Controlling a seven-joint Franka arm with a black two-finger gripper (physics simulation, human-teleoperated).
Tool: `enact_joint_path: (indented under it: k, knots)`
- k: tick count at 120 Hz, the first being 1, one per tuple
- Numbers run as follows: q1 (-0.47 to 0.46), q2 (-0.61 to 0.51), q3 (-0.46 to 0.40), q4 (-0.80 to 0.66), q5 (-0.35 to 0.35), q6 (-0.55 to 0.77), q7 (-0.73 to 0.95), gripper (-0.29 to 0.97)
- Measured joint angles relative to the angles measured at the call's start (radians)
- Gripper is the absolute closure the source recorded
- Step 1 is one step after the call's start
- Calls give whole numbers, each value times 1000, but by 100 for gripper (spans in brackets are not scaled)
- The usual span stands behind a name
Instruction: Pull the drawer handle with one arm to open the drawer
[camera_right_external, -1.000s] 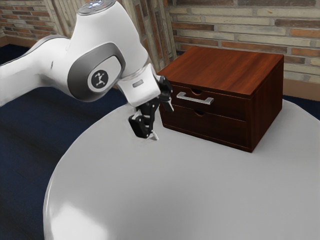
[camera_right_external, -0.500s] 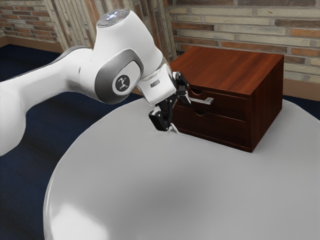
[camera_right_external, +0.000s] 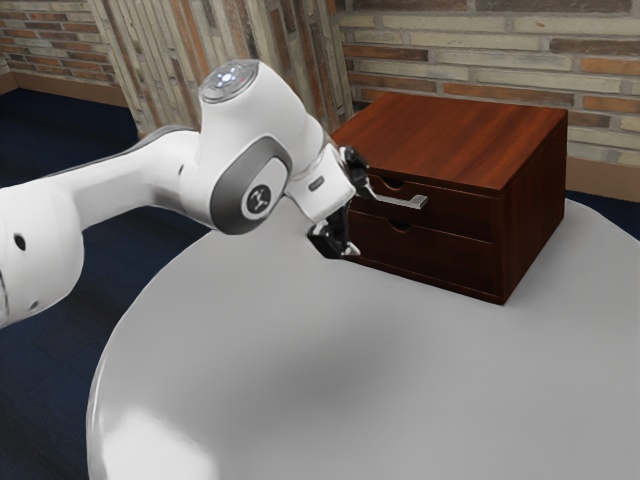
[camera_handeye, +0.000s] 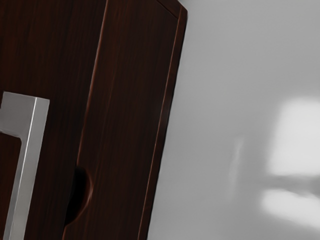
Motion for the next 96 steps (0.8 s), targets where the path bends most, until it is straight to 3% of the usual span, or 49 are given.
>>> enact_joint_path:
  k: [96]
  knots:
    - [-8,91,7,63,0,102,-32,0]
